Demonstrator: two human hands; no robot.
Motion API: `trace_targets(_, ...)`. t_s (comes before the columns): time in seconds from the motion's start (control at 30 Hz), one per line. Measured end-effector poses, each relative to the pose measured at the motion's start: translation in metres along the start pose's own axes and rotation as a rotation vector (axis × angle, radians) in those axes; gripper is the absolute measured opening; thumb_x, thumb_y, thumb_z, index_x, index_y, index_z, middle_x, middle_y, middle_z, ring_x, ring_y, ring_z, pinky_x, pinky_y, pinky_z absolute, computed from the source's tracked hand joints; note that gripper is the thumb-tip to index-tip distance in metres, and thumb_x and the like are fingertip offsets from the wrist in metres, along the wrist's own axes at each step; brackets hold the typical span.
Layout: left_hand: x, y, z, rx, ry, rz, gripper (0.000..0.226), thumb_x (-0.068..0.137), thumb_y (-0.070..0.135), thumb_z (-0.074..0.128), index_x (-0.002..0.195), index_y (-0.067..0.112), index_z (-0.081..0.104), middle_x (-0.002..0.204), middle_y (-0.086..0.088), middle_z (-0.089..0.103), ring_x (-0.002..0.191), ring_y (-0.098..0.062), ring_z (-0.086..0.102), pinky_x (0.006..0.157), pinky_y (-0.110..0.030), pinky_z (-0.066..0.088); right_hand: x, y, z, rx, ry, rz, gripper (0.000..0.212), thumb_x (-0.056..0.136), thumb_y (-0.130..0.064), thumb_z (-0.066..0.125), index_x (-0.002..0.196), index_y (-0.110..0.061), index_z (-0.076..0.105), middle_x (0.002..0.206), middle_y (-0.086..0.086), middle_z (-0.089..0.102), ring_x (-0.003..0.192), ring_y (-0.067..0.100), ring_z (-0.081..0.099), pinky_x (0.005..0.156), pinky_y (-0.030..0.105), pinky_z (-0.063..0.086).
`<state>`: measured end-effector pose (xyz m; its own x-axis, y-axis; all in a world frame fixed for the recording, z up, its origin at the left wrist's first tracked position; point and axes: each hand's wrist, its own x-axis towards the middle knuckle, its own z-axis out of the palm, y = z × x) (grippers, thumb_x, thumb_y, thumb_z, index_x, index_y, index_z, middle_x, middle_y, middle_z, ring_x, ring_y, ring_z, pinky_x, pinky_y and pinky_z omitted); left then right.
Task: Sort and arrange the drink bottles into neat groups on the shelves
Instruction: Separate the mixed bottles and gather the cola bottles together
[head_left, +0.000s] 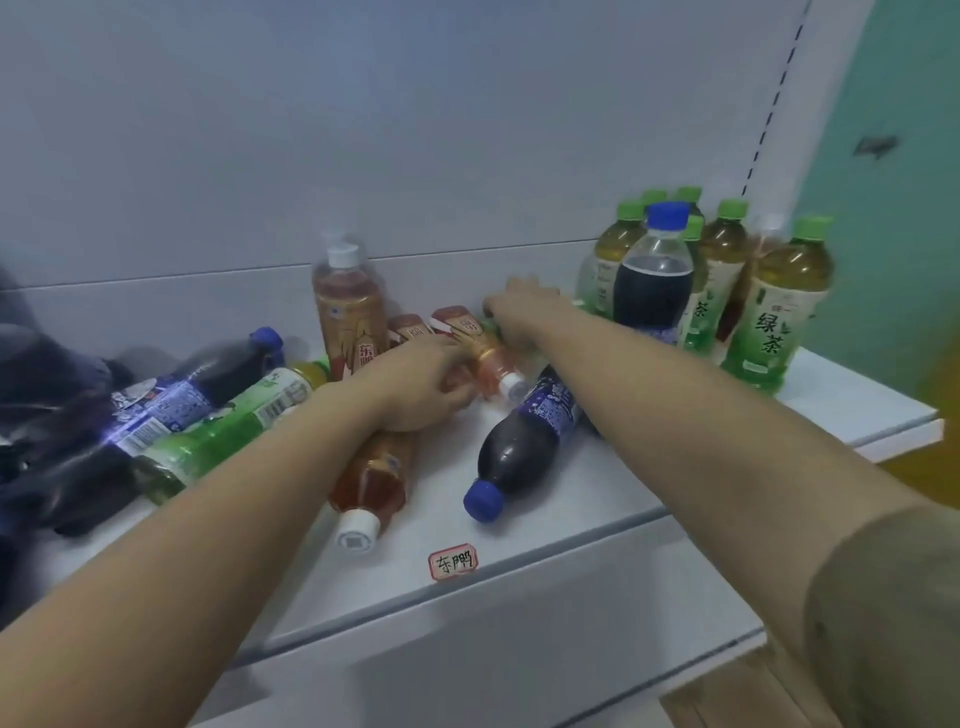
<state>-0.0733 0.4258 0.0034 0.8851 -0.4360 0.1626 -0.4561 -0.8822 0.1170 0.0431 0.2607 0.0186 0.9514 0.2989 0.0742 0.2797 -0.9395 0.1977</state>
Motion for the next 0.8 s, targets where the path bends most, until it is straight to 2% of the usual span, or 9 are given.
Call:
trace_targets(0.1, 0.003, -0.003, 0.005, 0.029, 0.0, -0.008, 0.047, 0.094, 0.041, 0.056, 0.133, 0.014, 0.06, 0.136, -0.009, 0.059, 0.125, -0.026, 0.054, 0.106, -0.046, 0.045, 0.009, 0.003, 0.012, -0.085, 0.035, 0.017, 0.041, 0.1, -0.023, 0.053, 0.141, -0.023, 0.055, 0.141, 0.017, 0.042, 0.133, 0.04, 0.04, 0.105, 0.052, 0.041)
trace_targets(0.2, 0.005, -0.005, 0.007, 0.034, 0.01, -0.011, 0.048, 0.094, 0.042, 0.056, 0.132, 0.013, 0.06, 0.136, -0.01, 0.059, 0.126, -0.027, 0.053, 0.107, -0.043, 0.044, 0.015, 0.002, 0.017, -0.16, 0.056, 0.017, 0.038, 0.1, -0.023, 0.053, 0.138, -0.024, 0.059, 0.141, 0.017, 0.04, 0.134, 0.039, 0.037, 0.105, 0.053, 0.04)
trace_targets(0.3, 0.005, -0.004, 0.008, 0.043, 0.014, -0.005, 0.047, 0.094, 0.041, 0.057, 0.131, 0.011, 0.061, 0.135, -0.01, 0.06, 0.126, -0.027, 0.053, 0.107, -0.041, 0.043, 0.017, 0.0, 0.013, -0.111, 0.086, 0.036, 0.04, 0.099, -0.023, 0.055, 0.138, -0.026, 0.058, 0.141, 0.015, 0.04, 0.134, 0.038, 0.037, 0.105, 0.054, 0.039)
trace_targets(0.47, 0.007, -0.007, 0.009, 0.039, 0.02, 0.007, 0.05, 0.093, 0.043, 0.057, 0.134, 0.014, 0.06, 0.136, -0.008, 0.059, 0.127, -0.025, 0.052, 0.107, -0.043, 0.044, 0.022, 0.015, -0.019, 0.234, 0.222, 0.193, 0.04, 0.1, -0.03, 0.058, 0.138, -0.02, 0.052, 0.141, 0.016, 0.038, 0.13, 0.043, 0.041, 0.102, 0.052, 0.044)
trace_targets(0.63, 0.007, -0.008, 0.009, 0.026, 0.03, 0.01, 0.049, 0.093, 0.041, 0.056, 0.135, 0.015, 0.06, 0.137, -0.007, 0.059, 0.128, -0.025, 0.052, 0.107, -0.044, 0.046, 0.03, 0.024, -0.039, 0.557, 0.433, 0.445, 0.042, 0.101, -0.024, 0.057, 0.139, -0.013, 0.045, 0.143, 0.015, 0.036, 0.128, 0.043, 0.043, 0.093, 0.047, 0.046)
trace_targets(0.73, 0.007, -0.007, 0.01, 0.025, 0.028, 0.01, 0.05, 0.093, 0.041, 0.057, 0.136, 0.016, 0.059, 0.138, -0.006, 0.058, 0.129, -0.025, 0.05, 0.108, -0.044, 0.045, 0.034, 0.023, -0.043, 0.731, 0.489, 0.602, 0.043, 0.103, -0.028, 0.053, 0.142, -0.014, 0.043, 0.145, 0.013, 0.035, 0.129, 0.041, 0.041, 0.081, 0.045, 0.041)
trace_targets(0.8, 0.007, -0.007, 0.01, 0.024, 0.026, 0.009, 0.049, 0.093, 0.041, 0.057, 0.135, 0.016, 0.059, 0.138, -0.006, 0.058, 0.129, -0.024, 0.05, 0.108, -0.043, 0.045, 0.036, 0.026, -0.045, 0.788, 0.504, 0.652, 0.046, 0.102, -0.03, 0.053, 0.144, -0.014, 0.041, 0.146, 0.013, 0.036, 0.13, 0.04, 0.043, 0.08, 0.044, 0.038)
